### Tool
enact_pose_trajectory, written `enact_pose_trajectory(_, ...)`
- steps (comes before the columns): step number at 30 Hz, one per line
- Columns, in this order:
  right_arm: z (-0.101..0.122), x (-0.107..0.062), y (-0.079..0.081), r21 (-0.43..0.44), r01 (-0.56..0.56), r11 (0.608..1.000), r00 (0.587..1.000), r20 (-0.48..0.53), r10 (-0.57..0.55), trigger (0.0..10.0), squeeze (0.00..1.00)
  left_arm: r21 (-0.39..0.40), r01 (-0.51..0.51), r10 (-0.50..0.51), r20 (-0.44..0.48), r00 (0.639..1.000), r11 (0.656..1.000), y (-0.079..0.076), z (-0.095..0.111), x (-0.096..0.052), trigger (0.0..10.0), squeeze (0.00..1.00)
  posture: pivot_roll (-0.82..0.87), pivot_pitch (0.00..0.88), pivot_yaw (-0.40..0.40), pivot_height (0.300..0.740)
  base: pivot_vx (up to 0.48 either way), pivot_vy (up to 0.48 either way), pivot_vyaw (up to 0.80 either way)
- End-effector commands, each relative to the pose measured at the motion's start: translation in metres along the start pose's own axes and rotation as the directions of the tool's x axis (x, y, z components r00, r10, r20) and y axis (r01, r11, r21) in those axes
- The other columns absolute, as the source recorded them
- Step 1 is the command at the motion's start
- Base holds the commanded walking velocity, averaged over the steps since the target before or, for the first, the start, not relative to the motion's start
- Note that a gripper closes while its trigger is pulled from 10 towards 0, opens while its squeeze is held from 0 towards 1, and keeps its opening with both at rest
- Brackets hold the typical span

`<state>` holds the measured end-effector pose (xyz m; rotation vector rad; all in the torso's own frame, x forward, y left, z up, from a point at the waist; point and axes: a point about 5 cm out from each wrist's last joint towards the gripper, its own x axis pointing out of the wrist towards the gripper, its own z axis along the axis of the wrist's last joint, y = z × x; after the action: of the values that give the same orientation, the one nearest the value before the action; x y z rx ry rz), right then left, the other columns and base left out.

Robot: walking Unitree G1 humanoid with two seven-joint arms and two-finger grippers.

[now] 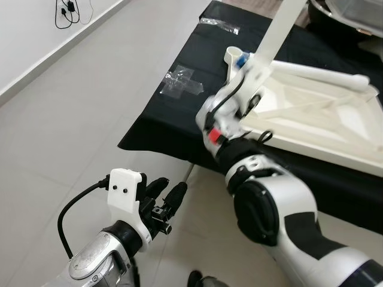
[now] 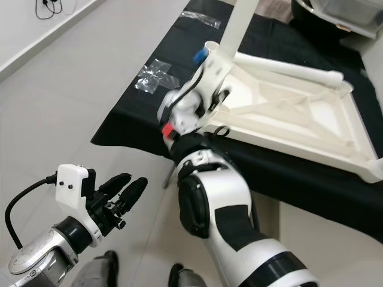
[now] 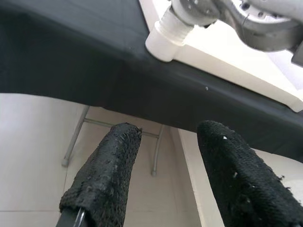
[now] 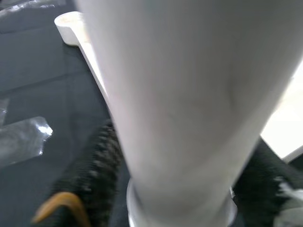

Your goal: Building children table

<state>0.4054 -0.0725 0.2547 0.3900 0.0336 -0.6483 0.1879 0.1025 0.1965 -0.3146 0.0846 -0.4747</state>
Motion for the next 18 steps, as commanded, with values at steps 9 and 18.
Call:
enact_pose_trajectory(9, 0.0096, 0.0028, -0.0012, 0.018, 0.019, 1.000, 0.999, 0.035, -0.019, 10.0, 0.00, -0.006, -0.002, 0.002, -0.020, 1.000, 1.000, 0.0008, -0.0050, -0.0001, 10.0, 0.00, 0.20, 0.252, -0.141, 0.740, 0.000, 0.000, 0.00)
enact_pose_trajectory(18, 0.0042, -0.0009, 0.0033, 0.010, -0.072, 0.997, 0.996, 0.048, 0.071, 10.0, 1.00, 0.000, -0.001, 0.001, -0.020, 1.000, 1.000, 0.0019, -0.0057, 0.0009, 10.0, 0.00, 0.20, 0.247, -0.136, 0.740, 0.000, 0.000, 0.00)
